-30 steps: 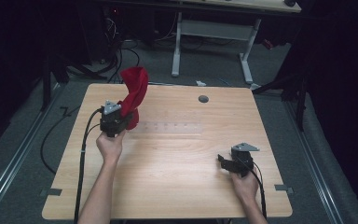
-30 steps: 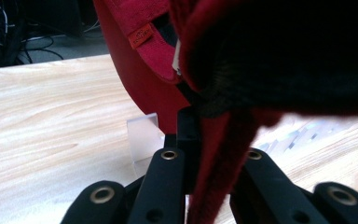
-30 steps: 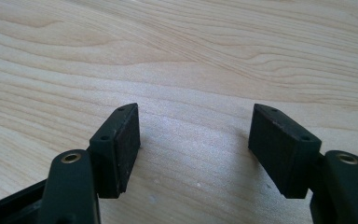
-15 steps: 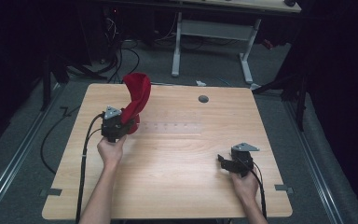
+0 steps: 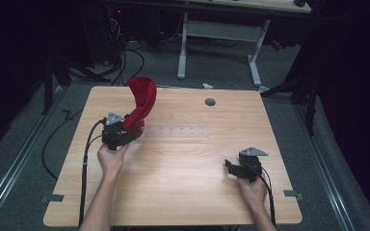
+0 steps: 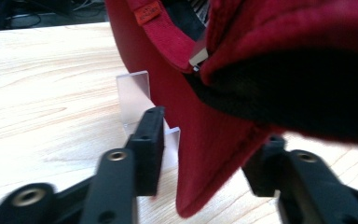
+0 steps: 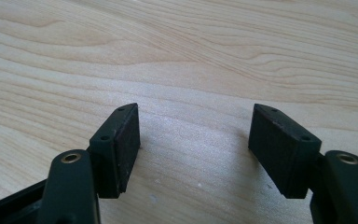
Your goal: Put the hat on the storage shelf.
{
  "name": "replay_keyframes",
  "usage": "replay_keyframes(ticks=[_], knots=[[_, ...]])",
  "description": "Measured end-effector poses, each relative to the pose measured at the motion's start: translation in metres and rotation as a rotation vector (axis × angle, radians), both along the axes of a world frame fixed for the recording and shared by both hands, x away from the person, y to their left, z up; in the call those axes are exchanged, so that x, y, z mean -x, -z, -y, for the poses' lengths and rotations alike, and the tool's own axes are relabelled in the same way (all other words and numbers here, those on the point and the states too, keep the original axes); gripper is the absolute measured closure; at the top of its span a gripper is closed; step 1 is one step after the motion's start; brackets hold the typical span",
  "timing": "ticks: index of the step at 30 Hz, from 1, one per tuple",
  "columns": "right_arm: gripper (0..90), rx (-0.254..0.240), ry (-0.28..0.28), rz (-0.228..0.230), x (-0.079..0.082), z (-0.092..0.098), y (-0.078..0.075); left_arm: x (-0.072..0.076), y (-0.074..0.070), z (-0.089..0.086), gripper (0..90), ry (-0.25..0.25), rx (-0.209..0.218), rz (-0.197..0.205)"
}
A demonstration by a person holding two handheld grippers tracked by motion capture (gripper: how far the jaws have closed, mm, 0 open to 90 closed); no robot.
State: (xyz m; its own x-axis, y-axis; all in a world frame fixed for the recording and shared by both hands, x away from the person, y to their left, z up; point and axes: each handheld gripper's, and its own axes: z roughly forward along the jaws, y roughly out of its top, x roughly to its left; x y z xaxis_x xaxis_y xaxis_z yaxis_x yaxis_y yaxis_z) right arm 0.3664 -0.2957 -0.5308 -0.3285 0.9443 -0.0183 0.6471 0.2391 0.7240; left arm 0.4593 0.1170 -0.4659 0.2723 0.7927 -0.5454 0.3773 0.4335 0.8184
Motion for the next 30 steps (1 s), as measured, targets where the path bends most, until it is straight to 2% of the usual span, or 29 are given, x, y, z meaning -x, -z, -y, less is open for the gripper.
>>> replay_keyframes(ticks=[3, 8, 12, 21, 26, 30], knots=[[34.0, -0.001, 0.001, -0.001, 0.000, 0.000, 0.000, 0.003, 0.000, -0.001, 46.2, 0.000, 0.002, -0.007], [34.1, -0.001, 0.001, -0.001, 0.000, 0.000, 0.000, 0.010, -0.002, 0.000, 42.5, 0.012, -0.041, -0.012], [34.0, -0.001, 0.002, -0.001, 0.000, 0.000, 0.000, 0.016, -0.005, -0.002, 41.1, 0.010, -0.044, -0.015], [34.0, 0.000, 0.000, 0.000, 0.000, 0.000, 0.000, 0.036, -0.007, -0.016, 41.1, -0.006, -0.018, -0.022], [34.0, -0.001, 0.002, -0.001, 0.000, 0.000, 0.000, 0.046, -0.007, -0.019, 41.1, 0.006, -0.023, -0.030], [34.0, -0.001, 0.002, -0.001, 0.000, 0.000, 0.000, 0.054, -0.006, -0.019, 41.2, 0.018, -0.010, -0.030]])
